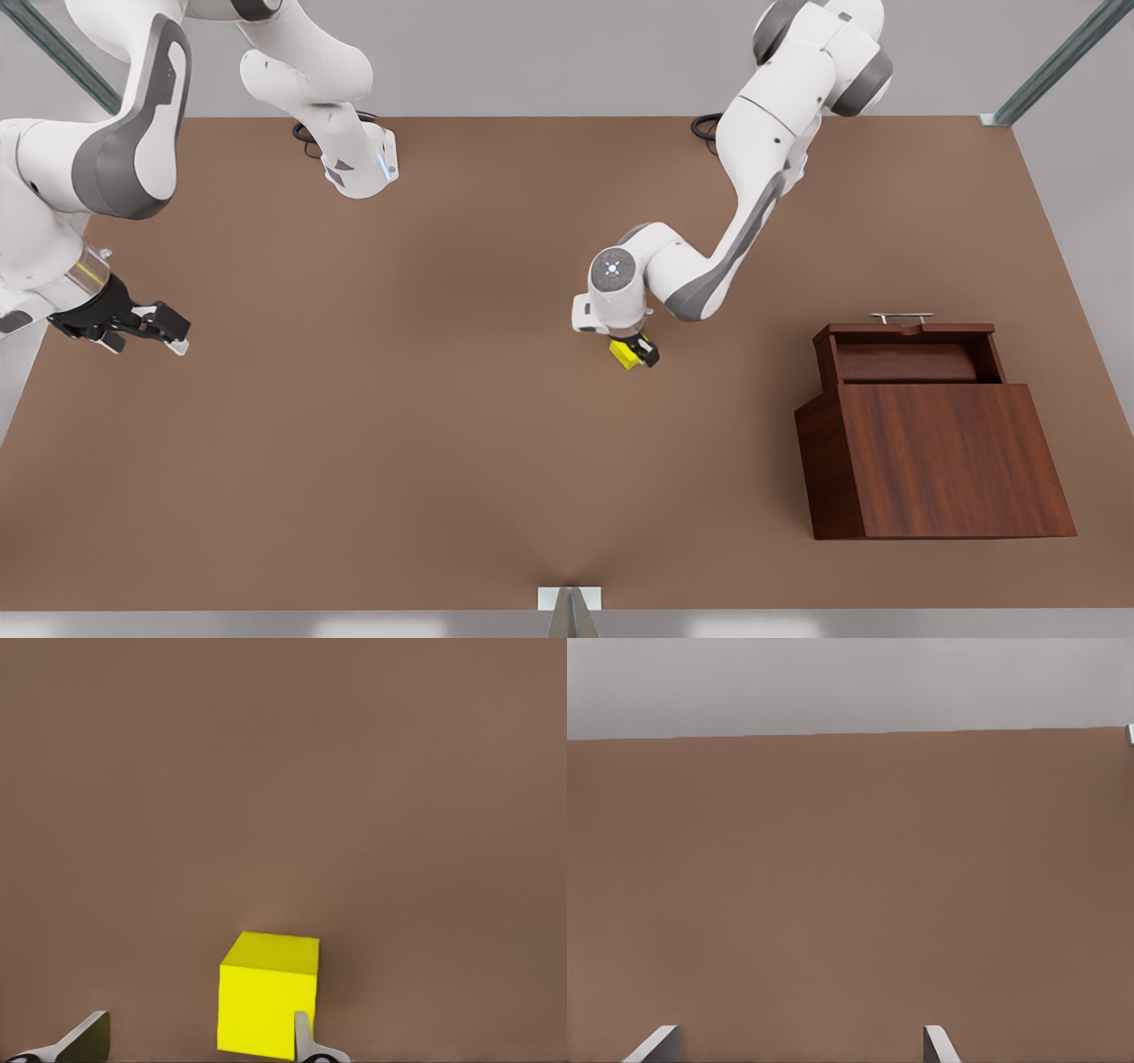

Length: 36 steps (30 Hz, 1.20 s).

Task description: Open the drawer with left arm, place the square in the middle with right arm, and place the square in the drawer with left arm

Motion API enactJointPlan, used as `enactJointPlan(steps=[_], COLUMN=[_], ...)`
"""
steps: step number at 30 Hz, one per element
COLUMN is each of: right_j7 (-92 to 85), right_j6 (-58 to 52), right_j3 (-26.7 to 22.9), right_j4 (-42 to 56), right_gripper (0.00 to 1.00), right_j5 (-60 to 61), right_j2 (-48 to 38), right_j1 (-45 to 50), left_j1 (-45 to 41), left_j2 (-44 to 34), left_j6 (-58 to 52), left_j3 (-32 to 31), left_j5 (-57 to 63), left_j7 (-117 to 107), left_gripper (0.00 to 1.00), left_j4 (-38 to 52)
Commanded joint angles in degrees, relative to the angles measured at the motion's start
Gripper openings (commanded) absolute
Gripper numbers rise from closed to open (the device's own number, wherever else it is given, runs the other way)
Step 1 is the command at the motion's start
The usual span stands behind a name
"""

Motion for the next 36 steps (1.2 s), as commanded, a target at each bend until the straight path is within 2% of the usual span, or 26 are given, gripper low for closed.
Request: enactJointPlan(steps=[1,5,12,28,36], right_j7=[0.0,0.0,0.0,0.0,0.0], right_j6=[0.1,0.1,0.1,0.2,0.1], right_j3=[0.0,0.0,0.0,0.0,-0.1], right_j4=[0.0,0.0,0.0,0.1,0.1], right_gripper=[1.0,1.0,1.0,1.0,1.0], right_j5=[0.0,0.1,0.1,0.1,0.1], right_j2=[0.0,0.0,0.0,0.0,0.0], right_j1=[-0.1,-0.4,-0.5,-0.6,-0.5], left_j1=[0.1,0.2,0.3,0.1,0.1], left_j2=[-0.2,-0.3,-0.3,1.1,4.3], left_j6=[1.5,8.4,12.5,15.1,17.9], left_j3=[0.1,0.2,0.6,1.0,1.0], left_j5=[3.0,2.4,2.4,2.0,2.1], left_j7=[0.0,-1.7,-1.7,-3.3,-3.7], left_gripper=[1.0,1.0,1.0,1.0,1.0], left_j4=[-1.4,-5.9,-8.9,-8.8,-8.6])
